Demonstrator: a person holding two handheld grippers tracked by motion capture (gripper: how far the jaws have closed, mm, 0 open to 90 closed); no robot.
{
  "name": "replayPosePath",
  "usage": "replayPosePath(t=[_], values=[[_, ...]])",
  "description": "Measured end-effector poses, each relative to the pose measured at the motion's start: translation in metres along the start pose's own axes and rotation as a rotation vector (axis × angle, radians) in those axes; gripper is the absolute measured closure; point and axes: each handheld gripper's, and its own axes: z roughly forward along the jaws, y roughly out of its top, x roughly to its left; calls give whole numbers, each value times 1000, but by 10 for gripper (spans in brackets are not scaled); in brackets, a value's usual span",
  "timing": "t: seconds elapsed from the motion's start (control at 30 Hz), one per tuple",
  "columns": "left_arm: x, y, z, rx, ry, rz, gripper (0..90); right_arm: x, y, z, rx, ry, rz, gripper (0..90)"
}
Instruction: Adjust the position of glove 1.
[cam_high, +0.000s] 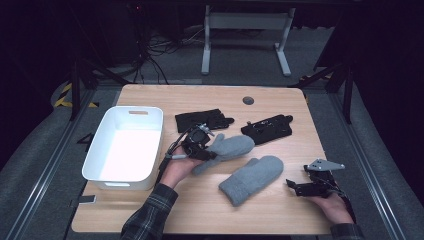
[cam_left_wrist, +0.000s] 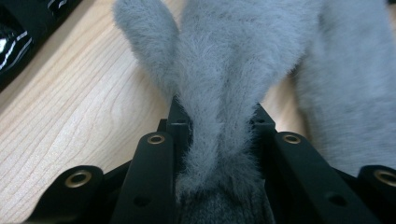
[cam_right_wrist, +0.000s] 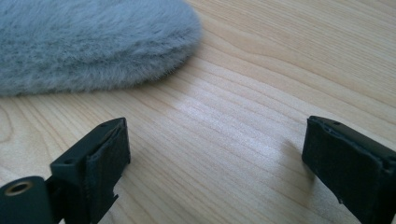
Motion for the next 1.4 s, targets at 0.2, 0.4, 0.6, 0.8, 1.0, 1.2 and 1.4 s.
replayPosePath(t=[0.2,0.4,0.6,0.8,1.0,1.2,1.4], values=[[-20,9,-7,-22,-13,-13,708,0,0,0,0,0,1,78],[-45,21,-3,-22,-35,-14,708,0,0,0,0,0,0,78],[-68,30,8,1,-48,2,708,0,0,0,0,0,0,78],[-84,35,22,10,-61,-16,701,0,0,0,0,0,0,78],[-92,35,40,35,-65,-18,669,0,0,0,0,2,0,78],[-94,35,48,33,-63,12,476,0,0,0,0,2,-1,78],[-92,36,37,-1,-83,45,360,0,0,0,0,3,-2,78]])
